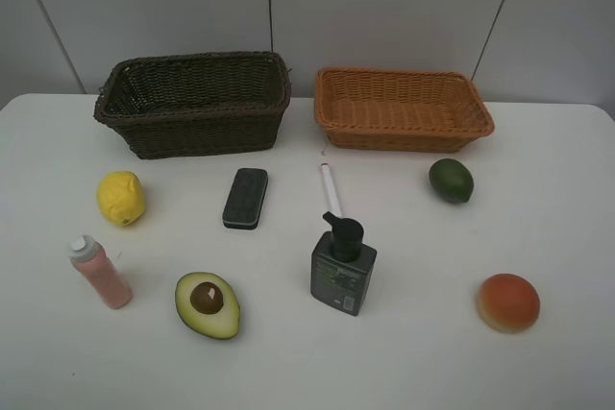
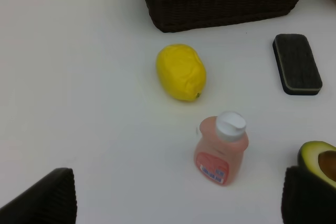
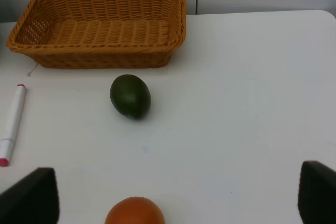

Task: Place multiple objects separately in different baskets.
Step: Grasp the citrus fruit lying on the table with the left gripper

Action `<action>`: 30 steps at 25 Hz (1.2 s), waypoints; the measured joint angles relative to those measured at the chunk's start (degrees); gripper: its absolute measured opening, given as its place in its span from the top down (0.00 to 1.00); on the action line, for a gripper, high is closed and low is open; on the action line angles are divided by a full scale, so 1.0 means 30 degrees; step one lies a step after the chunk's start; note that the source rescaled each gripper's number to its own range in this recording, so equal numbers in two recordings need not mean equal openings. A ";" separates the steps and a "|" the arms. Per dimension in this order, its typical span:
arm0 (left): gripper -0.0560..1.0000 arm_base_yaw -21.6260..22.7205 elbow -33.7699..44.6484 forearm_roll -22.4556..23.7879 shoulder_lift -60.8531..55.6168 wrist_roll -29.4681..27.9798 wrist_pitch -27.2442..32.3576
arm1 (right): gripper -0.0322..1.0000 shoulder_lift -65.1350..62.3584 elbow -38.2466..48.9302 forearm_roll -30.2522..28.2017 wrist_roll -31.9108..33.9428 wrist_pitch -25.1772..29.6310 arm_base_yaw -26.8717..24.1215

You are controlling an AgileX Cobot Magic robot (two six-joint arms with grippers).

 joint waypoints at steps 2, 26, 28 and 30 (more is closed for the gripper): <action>0.00 0.0000 0.0000 0.0000 0.0000 0.0000 0.0000 | 0.00 0.0000 0.0000 0.0000 0.0000 0.0000 0.0000; 0.00 0.0000 -0.3548 0.0000 1.3275 -0.0695 -0.1169 | 0.00 0.0000 0.0000 0.0000 0.0000 -0.0015 0.0000; 0.00 0.0000 -0.4787 0.0000 1.6542 -0.1282 -0.1257 | 0.00 0.0000 0.0000 0.0000 0.0000 -0.0015 0.0000; 0.00 0.0000 -0.6017 0.0000 1.9447 -0.2079 -0.1294 | 0.00 0.0000 0.0000 0.0000 -0.0003 -0.0015 0.0000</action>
